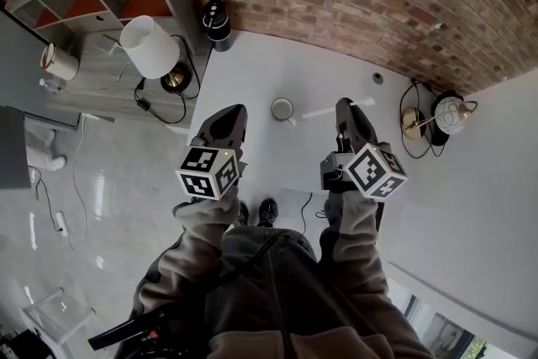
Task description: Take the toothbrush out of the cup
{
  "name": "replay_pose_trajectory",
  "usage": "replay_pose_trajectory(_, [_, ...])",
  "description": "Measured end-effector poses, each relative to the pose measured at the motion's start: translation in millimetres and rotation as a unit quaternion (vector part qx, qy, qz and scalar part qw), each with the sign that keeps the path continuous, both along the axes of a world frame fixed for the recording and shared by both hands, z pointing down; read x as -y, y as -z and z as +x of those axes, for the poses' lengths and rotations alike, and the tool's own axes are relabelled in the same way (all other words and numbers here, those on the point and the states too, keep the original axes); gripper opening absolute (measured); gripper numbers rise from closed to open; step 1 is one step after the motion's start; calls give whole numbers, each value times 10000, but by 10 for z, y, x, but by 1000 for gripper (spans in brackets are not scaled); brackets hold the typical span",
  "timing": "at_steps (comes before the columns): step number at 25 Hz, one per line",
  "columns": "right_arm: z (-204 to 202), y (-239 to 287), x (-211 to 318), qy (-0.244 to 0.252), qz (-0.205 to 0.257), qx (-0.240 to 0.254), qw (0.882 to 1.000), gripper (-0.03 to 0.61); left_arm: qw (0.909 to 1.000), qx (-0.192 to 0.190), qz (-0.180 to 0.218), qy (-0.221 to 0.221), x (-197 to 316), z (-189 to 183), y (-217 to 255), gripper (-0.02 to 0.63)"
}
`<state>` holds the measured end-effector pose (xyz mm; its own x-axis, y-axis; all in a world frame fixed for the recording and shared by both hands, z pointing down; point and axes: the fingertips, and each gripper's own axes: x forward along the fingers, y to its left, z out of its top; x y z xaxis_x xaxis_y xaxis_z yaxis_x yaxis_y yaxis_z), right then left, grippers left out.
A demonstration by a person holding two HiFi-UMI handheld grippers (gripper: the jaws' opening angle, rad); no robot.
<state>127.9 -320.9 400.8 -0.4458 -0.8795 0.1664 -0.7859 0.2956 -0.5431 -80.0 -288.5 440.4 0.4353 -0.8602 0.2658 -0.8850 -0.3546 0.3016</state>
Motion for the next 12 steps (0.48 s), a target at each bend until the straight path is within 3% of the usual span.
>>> replay_pose_trajectory(12, [190, 1000, -278, -166, 983, -731, 9923, 37, 9934, 142, 1121, -197, 168, 266, 1158, -11])
